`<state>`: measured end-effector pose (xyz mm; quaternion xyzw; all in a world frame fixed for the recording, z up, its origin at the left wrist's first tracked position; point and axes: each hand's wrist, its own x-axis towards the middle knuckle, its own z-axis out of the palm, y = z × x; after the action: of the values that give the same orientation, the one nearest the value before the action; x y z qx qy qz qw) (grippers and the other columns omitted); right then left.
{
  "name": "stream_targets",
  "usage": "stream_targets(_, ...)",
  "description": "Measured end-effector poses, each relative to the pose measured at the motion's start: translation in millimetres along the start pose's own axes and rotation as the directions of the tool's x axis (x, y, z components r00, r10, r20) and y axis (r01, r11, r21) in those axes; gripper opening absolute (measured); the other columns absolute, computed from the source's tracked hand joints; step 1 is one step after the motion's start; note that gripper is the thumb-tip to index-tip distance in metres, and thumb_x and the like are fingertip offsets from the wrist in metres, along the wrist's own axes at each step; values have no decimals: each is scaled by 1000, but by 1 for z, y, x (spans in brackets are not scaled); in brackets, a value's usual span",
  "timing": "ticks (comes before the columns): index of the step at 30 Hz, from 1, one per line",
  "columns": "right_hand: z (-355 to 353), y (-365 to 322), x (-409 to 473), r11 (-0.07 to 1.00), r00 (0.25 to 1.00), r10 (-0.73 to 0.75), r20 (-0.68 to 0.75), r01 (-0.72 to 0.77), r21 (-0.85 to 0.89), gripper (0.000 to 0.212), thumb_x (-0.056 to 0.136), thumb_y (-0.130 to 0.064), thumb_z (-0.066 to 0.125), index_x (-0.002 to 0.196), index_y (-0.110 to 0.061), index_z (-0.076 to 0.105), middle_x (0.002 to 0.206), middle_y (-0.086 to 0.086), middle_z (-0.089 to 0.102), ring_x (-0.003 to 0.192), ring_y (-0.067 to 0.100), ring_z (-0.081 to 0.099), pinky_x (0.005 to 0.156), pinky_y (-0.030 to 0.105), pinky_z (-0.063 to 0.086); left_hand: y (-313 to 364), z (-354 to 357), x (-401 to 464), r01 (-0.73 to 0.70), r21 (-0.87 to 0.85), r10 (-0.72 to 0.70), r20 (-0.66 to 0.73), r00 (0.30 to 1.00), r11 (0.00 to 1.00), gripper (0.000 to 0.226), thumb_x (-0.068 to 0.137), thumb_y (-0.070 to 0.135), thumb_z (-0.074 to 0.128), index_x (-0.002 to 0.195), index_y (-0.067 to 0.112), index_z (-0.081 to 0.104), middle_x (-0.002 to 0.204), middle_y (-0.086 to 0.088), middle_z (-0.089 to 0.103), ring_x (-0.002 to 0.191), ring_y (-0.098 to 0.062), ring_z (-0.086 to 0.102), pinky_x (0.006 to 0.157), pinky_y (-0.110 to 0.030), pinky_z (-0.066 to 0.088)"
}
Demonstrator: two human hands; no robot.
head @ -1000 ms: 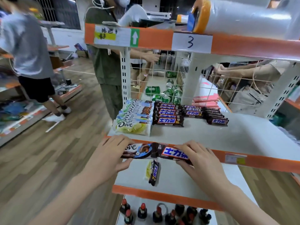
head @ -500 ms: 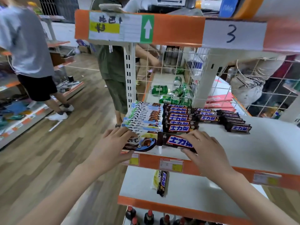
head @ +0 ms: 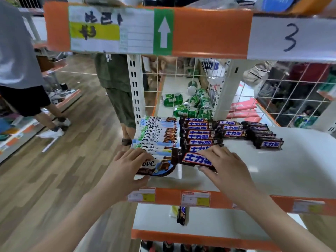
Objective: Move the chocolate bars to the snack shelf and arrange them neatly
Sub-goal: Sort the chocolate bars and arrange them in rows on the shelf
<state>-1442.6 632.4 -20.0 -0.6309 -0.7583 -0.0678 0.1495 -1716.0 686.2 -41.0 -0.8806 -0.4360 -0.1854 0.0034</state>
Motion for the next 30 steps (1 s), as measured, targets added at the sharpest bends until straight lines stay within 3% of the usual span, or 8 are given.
stream_targets(3,1,-3,5,1000,1000,4,-28,-4,0,41,78,-33,74,115,-20,63,99,-3,61,92,21,60,71,32,47,-6,1,2,-11,1,11,22,1000,1000,50,63,33,80,109,27,61,109,8,61,101,-19,60,86,-37,43)
stream_targets(11,6,-5,6,999,999,38,-19,-38,21,42,80,-32,71,119,-21,60,103,-3,60,97,21,57,73,32,44,-6,2,6,-11,-25,12,36,999,1000,46,67,38,79,109,29,61,112,7,60,106,-19,57,91,-42,41)
stream_targets(16,7,-5,3,999,999,48,-12,-48,20,41,82,-34,68,120,-22,59,105,-5,59,97,18,56,72,29,41,-3,1,5,-42,-21,42,-6,999,999,46,62,33,84,104,25,67,105,2,63,98,-22,61,83,-45,45)
stream_targets(30,1,18,-5,995,996,92,8,-92,25,41,85,-37,63,124,-23,56,112,-5,57,104,17,52,78,29,40,24,2,30,1,-102,-1,7,1000,995,38,77,37,72,111,25,62,113,6,59,106,-20,57,88,-38,39)
